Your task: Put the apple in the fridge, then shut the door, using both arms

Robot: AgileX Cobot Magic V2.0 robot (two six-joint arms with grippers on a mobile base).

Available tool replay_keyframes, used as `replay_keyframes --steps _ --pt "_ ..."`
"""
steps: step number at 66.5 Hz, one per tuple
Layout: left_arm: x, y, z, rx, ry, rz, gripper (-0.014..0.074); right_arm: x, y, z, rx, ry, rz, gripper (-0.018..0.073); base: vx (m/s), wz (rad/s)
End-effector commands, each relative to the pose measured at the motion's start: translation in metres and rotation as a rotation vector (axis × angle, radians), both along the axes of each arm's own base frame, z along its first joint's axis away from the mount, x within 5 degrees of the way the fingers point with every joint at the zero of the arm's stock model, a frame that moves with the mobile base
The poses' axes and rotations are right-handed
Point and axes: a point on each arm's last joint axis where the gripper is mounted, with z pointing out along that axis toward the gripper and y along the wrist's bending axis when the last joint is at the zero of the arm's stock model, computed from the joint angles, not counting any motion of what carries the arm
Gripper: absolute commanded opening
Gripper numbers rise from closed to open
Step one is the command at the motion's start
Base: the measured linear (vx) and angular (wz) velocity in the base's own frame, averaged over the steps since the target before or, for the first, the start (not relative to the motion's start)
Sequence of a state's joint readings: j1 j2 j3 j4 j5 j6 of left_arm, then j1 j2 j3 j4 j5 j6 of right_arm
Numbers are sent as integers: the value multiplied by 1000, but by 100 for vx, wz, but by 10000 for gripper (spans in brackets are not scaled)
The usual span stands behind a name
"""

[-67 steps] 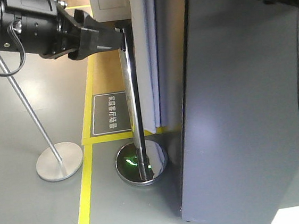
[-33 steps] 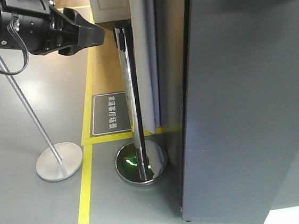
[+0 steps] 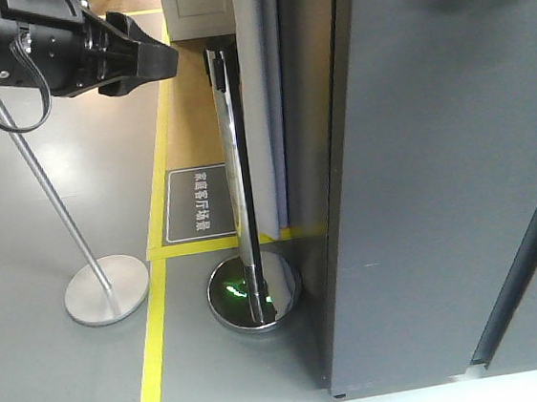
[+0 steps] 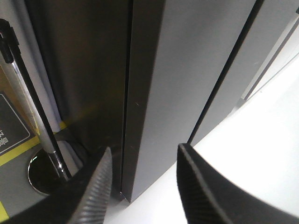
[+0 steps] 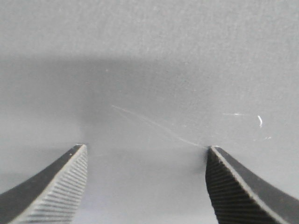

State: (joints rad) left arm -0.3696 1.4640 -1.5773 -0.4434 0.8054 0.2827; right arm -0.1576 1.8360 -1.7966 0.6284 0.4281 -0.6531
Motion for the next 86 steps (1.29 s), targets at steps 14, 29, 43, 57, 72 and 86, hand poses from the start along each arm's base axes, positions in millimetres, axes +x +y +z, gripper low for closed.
replay_keyframes --steps 14,29,43,57,72,86 --pt "-8 11 27 -3 -141 70 324 -38 15 59 -5 -96 61 469 0 0" --pt "-12 27 34 51 -157 216 321 -98 44 103 -30 -95 245 298 0 0" --pt "-38 48 56 117 -251 289 213 -164 82 134 -95 -110 520 17 0 0" --pt "-92 69 77 86 -316 296 8 -223 112 154 -147 -135 716 -5 0 0" --pt "-153 94 47 62 -409 313 -8 -262 117 150 -157 -179 724 -3 0 0" --pt "-198 111 -19 48 -410 313 -8 -289 107 69 -128 -133 590 -3 0 0"
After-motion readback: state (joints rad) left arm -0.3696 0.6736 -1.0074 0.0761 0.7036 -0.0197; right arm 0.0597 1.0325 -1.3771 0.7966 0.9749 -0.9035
